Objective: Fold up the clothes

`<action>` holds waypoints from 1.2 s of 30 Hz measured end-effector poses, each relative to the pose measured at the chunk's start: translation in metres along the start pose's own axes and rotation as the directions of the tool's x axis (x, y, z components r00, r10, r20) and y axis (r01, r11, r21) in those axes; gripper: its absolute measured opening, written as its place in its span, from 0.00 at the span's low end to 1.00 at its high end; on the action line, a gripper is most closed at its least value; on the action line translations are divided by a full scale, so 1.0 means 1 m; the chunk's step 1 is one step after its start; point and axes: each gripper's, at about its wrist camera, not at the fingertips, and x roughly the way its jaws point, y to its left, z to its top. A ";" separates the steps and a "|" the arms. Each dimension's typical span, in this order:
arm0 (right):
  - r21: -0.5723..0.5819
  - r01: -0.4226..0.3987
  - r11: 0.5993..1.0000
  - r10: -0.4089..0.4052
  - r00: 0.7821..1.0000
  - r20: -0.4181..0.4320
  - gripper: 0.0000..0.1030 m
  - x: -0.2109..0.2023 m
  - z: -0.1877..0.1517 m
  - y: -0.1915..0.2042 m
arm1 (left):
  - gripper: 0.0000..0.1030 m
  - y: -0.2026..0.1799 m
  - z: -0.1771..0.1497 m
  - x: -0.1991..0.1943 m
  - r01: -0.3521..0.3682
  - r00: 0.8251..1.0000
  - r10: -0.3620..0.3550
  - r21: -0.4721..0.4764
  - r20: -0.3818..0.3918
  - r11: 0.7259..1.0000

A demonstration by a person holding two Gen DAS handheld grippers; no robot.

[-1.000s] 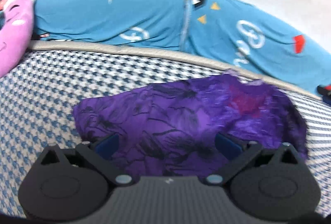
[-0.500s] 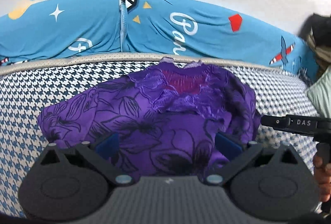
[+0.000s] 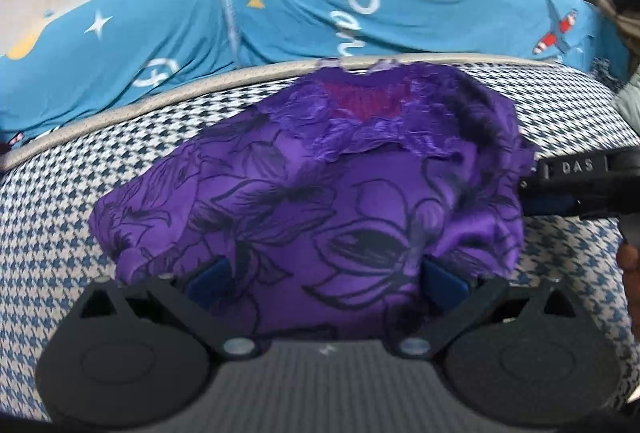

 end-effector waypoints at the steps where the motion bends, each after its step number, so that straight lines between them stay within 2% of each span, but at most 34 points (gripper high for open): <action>1: -0.006 -0.003 1.000 0.003 1.000 0.012 0.28 0.001 0.000 0.002 | 0.99 0.003 0.001 0.000 -0.005 1.000 0.005 -0.020 0.001 1.000; 2: -0.016 -0.003 1.000 0.003 1.000 0.026 0.18 0.002 0.001 0.004 | 0.99 0.006 0.002 0.001 -0.010 1.000 0.010 -0.039 0.002 0.999; 3: -0.029 -0.002 1.000 0.003 0.999 0.045 0.15 0.000 0.001 0.007 | 0.97 0.008 0.003 0.001 -0.017 1.000 0.018 -0.056 0.005 0.998; 6: -0.047 -0.024 0.999 0.030 0.992 0.125 0.12 -0.012 0.005 0.014 | 0.94 0.013 0.006 -0.002 -0.048 0.998 0.051 -0.092 0.034 0.995; 8: -0.063 -0.034 0.997 0.046 0.977 0.207 0.12 -0.026 0.009 0.018 | 0.94 0.015 0.010 -0.006 -0.079 0.994 0.087 -0.111 0.068 0.991; 11: -0.087 -0.007 0.996 0.037 0.937 0.348 0.11 -0.051 0.015 0.024 | 0.94 0.018 0.016 -0.013 -0.147 0.977 0.167 -0.144 0.132 0.979; 13: -0.079 0.030 0.996 0.007 0.900 0.436 0.11 -0.067 0.019 0.025 | 0.94 0.020 0.022 -0.017 -0.178 0.965 0.207 -0.177 0.161 0.968; 15: -0.050 0.076 0.996 -0.040 0.860 0.509 0.11 -0.080 0.025 0.023 | 0.94 0.025 0.028 -0.016 -0.188 0.962 0.223 -0.212 0.157 0.959; 18: -0.010 0.169 0.986 -0.139 0.839 0.526 0.12 -0.082 0.031 0.018 | 0.95 0.032 0.033 -0.006 -0.204 0.965 0.238 -0.250 0.113 0.946; 22: 0.024 0.209 0.978 -0.191 0.839 0.510 0.13 -0.084 0.035 0.010 | 1.00 0.033 0.034 0.007 -0.233 0.963 0.259 -0.246 0.079 0.941; 24: 0.011 0.205 0.979 -0.183 0.846 0.501 0.16 -0.086 0.035 0.006 | 1.00 0.034 0.034 0.007 -0.219 0.967 0.246 -0.260 0.073 0.940; 29: -0.049 0.141 0.989 -0.109 0.906 0.410 0.16 -0.087 0.029 0.001 | 1.00 0.034 0.034 -0.007 -0.158 0.972 0.200 -0.293 0.121 0.943; 36: -0.102 0.121 0.987 -0.085 0.948 0.307 0.22 -0.088 0.009 0.009 | 1.00 0.023 0.029 -0.023 -0.125 0.971 0.170 -0.253 0.167 0.959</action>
